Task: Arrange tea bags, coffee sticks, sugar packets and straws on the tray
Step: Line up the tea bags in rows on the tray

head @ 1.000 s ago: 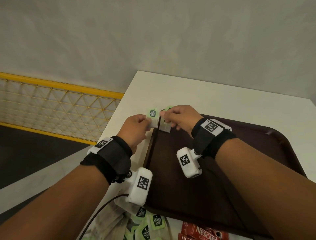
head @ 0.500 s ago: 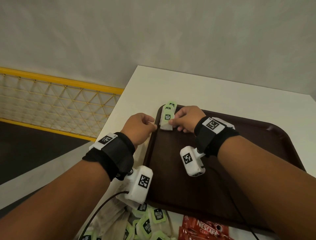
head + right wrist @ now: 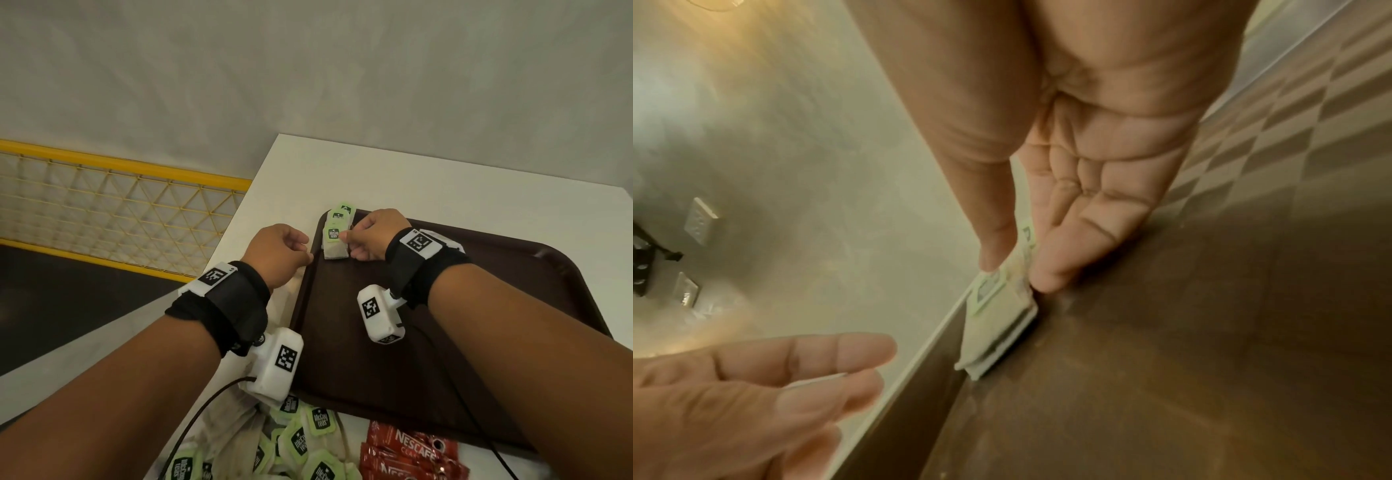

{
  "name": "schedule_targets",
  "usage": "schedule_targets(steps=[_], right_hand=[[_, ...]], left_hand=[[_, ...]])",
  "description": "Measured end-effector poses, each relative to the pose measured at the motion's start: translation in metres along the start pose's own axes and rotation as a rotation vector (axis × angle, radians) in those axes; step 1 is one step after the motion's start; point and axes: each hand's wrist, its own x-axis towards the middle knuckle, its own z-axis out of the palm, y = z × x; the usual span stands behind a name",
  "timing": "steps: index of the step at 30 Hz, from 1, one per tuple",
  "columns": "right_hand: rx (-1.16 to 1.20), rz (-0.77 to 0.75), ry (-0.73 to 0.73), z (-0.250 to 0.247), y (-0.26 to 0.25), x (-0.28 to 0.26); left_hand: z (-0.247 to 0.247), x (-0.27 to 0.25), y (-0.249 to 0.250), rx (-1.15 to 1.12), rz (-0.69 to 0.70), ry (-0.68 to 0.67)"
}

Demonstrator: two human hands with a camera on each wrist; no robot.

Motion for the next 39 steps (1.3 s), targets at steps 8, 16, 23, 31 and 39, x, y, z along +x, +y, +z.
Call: schedule_targets(steps=[8,16,23,31,39], right_hand=[[-0.149,-0.234,-0.019,-0.014,-0.004,-0.066],[-0.478,-0.446,-0.502,0.011,0.013,-0.184],[-0.799,-0.479,-0.566,0.051,0.047,-0.238],[-0.955,-0.483,-0.429,0.077,0.052,-0.255],[-0.83,-0.458,-0.401,0.081,0.054,-0.262]], left_hand=[[-0.03,-0.062,0.02,0.087,0.133,0.009],[-0.059,-0.146,-0.007,0.318,0.186,-0.086],[-0.067,-0.176,-0.052,0.71,0.031,-0.188],[-0.047,-0.188,-0.067,0.769,-0.029,-0.155],[-0.051,-0.191,-0.059,0.638,0.001,-0.147]])
